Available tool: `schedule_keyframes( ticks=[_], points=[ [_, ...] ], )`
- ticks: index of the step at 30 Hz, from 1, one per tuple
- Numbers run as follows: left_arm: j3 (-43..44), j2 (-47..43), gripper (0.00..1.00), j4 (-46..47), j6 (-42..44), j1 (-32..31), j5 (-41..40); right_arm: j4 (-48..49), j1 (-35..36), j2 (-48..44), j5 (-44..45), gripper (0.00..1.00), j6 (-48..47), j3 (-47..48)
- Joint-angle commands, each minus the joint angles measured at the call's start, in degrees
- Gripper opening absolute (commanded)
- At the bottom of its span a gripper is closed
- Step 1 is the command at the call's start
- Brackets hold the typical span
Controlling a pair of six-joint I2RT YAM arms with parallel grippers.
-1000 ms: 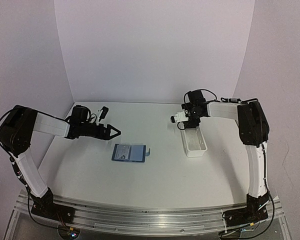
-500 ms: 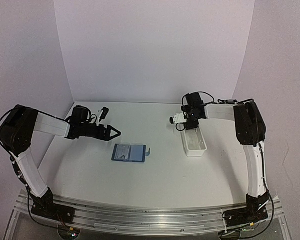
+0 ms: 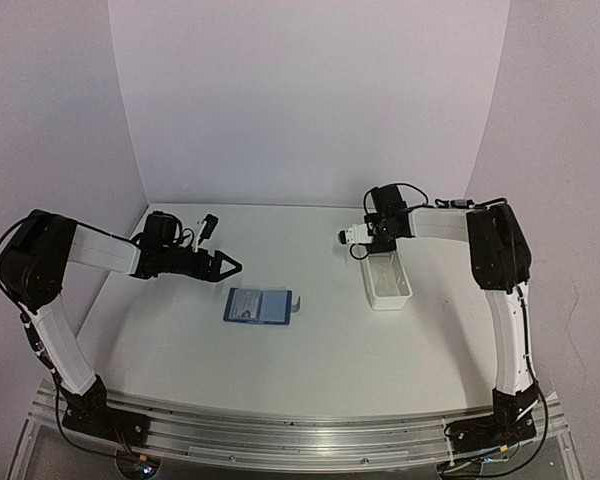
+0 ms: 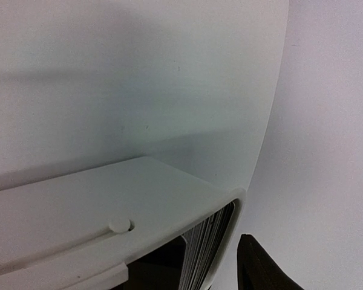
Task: Put the credit cards into the card holder
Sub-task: Pick up the credit card from the storage box.
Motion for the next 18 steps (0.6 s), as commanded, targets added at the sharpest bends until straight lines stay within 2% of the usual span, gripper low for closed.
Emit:
schedule_keyframes(
  ticks=[1,5,18],
  points=[
    [1.2,0.4,0.99,1.0,0.4,0.1,0.4,2.2,0.2,-1.6,0.5,0.53,1.4,1.4],
    [1.1,0.4,1.00,1.1,0.1,0.1,0.9,1.6,0.2,-2.2,0.5,0.39,2.0,1.1],
    [0.7,0.3,0.99,1.0,-0.5,0.1,2.1,-3.0,0.3,-3.9,-0.9,0.11,4.3,1.7]
  ],
)
